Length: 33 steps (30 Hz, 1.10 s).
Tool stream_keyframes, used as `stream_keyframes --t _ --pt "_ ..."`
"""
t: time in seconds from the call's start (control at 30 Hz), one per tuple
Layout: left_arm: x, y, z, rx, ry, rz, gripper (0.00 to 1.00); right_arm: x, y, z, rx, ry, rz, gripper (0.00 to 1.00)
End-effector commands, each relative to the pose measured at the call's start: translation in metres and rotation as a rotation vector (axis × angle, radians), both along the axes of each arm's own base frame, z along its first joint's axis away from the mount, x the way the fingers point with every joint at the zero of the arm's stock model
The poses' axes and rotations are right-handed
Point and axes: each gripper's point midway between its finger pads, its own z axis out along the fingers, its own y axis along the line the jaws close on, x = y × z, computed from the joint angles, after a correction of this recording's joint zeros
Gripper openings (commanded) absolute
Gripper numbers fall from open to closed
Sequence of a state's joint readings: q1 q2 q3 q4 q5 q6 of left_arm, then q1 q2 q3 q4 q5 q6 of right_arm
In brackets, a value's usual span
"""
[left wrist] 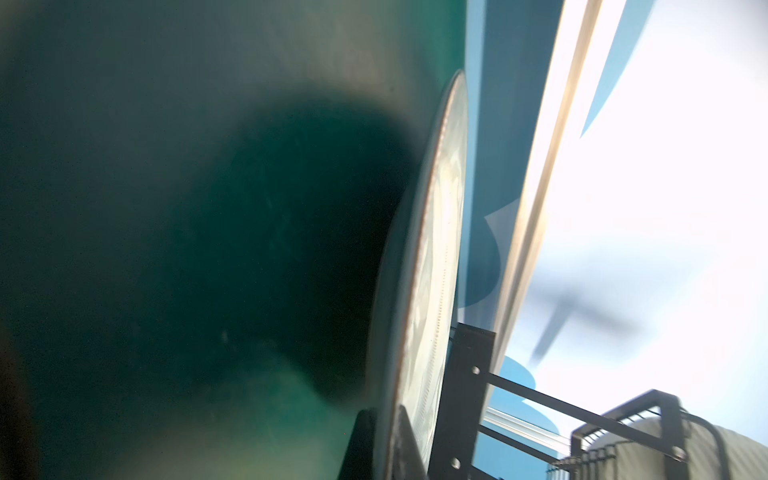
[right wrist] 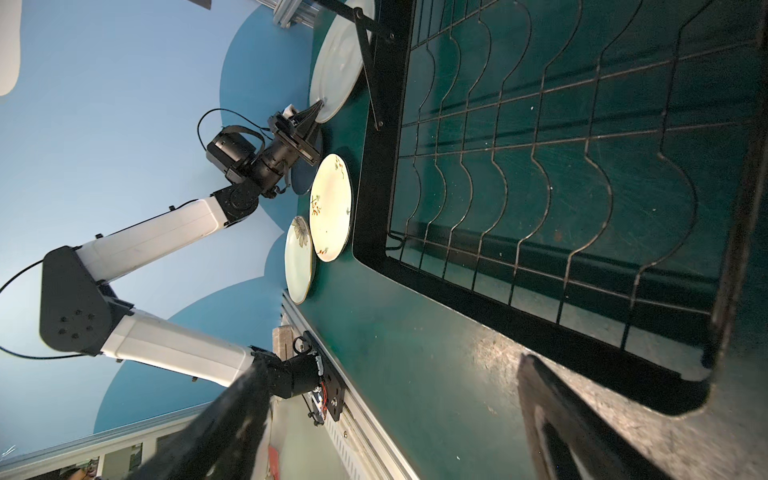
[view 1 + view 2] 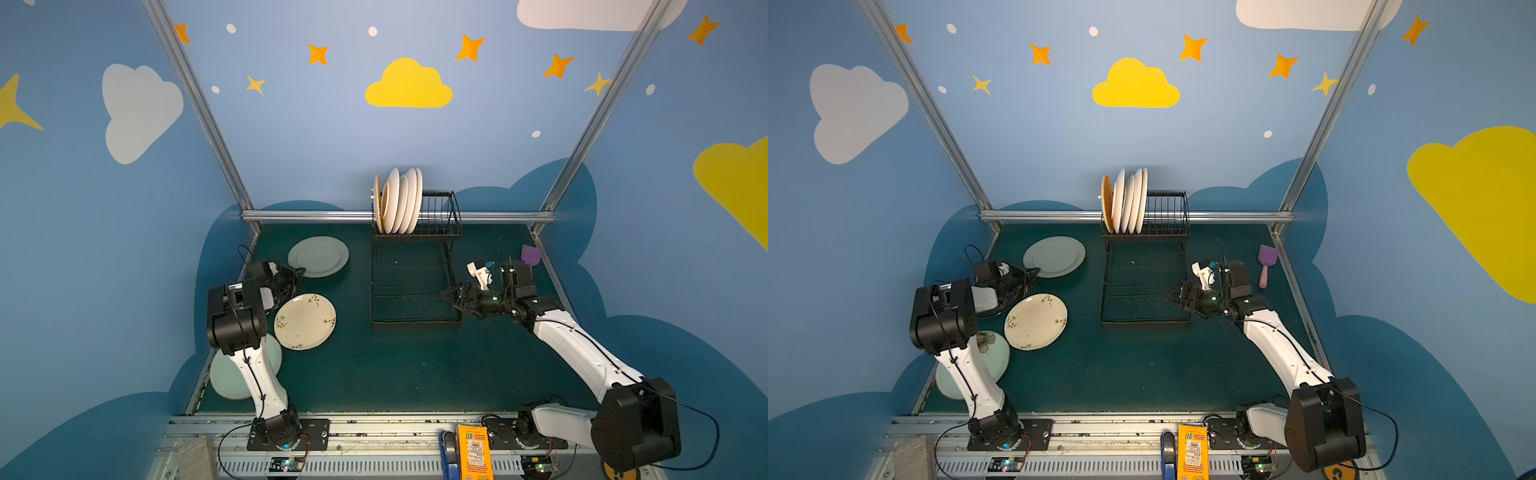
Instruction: Load the plates into the dish rack
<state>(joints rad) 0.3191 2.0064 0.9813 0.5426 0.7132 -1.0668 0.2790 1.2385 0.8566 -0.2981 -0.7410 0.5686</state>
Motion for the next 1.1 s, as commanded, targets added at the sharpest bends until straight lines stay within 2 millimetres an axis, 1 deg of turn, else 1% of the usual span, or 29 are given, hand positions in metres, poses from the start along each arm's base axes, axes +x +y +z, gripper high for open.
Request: stream_keyframes --t 0.0,0.13,0.27,0.43,0.53,0.6,0.7,0.83,0.9,1.0,1.07 --pt "0.013 0.002 0.077 -0.002 -0.225 -0.001 0.04 0.001 -0.002 0.015 -0.027 -0.069 0.006 0.91" --pt "0.002 0.002 0.099 -0.009 -0.257 0.010 0.04 0.000 -0.001 0.018 -0.037 -0.118 0.019 0.91" --pt "-0.023 0.000 0.118 0.026 -0.224 0.016 0.04 0.000 0.001 0.023 -0.043 -0.178 0.035 0.91" --pt "-0.067 -0.006 0.139 0.075 -0.171 0.019 0.04 0.003 0.009 0.029 -0.020 -0.227 0.048 0.91" --pt "-0.098 -0.010 0.142 0.072 -0.083 0.034 0.04 0.004 0.016 0.030 -0.018 -0.235 0.058 0.91" --pt "-0.121 -0.018 0.144 0.091 -0.049 0.013 0.04 0.004 0.020 0.031 -0.027 -0.256 0.064 0.91" --pt "-0.152 -0.031 0.151 0.084 -0.044 -0.016 0.04 0.001 0.026 0.033 -0.060 -0.314 0.077 0.91" --pt "-0.191 -0.050 0.155 0.079 -0.021 -0.043 0.04 -0.005 0.037 0.037 -0.109 -0.451 0.110 0.91" --pt "-0.208 -0.059 0.154 0.061 -0.009 -0.058 0.04 -0.013 0.047 0.041 -0.138 -0.566 0.149 0.91" --pt "-0.226 -0.071 0.162 0.048 -0.029 -0.085 0.04 -0.026 0.063 0.045 -0.197 -0.747 0.216 0.91" --pt "-0.236 -0.074 0.168 0.061 -0.045 -0.080 0.04 -0.035 0.074 0.047 -0.234 -0.844 0.262 0.91"
